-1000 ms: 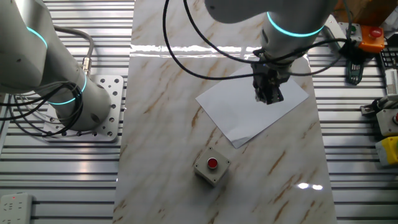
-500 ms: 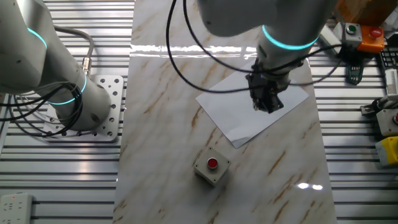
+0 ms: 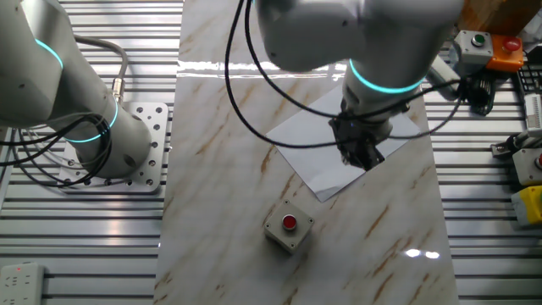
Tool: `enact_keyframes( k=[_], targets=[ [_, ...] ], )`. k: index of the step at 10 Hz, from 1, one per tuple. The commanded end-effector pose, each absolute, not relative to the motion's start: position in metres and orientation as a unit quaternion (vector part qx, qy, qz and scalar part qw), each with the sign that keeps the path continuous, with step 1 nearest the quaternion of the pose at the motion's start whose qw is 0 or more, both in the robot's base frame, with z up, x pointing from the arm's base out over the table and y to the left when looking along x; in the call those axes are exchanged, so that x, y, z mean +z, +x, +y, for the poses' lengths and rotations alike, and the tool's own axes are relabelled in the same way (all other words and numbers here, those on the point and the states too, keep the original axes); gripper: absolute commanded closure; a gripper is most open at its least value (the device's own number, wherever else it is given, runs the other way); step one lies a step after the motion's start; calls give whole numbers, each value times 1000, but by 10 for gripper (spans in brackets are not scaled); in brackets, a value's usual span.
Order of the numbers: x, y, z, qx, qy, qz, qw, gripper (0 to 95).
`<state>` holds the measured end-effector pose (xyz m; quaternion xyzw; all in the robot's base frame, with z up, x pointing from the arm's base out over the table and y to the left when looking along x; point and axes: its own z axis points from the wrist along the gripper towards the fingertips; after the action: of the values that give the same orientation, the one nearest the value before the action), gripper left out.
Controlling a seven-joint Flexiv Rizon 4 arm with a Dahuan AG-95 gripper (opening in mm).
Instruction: Flip over and spread out the paper that is laid flat on the table
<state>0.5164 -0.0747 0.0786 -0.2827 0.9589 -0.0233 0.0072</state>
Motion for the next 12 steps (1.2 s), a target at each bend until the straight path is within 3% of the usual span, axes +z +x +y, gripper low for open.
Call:
enact_keyframes(
  k=[1, 12],
  targets=[
    [73, 517, -76, -23, -290, 957, 9, 950],
    [59, 535, -98, 11, -310, 950, 14, 950]
  ],
)
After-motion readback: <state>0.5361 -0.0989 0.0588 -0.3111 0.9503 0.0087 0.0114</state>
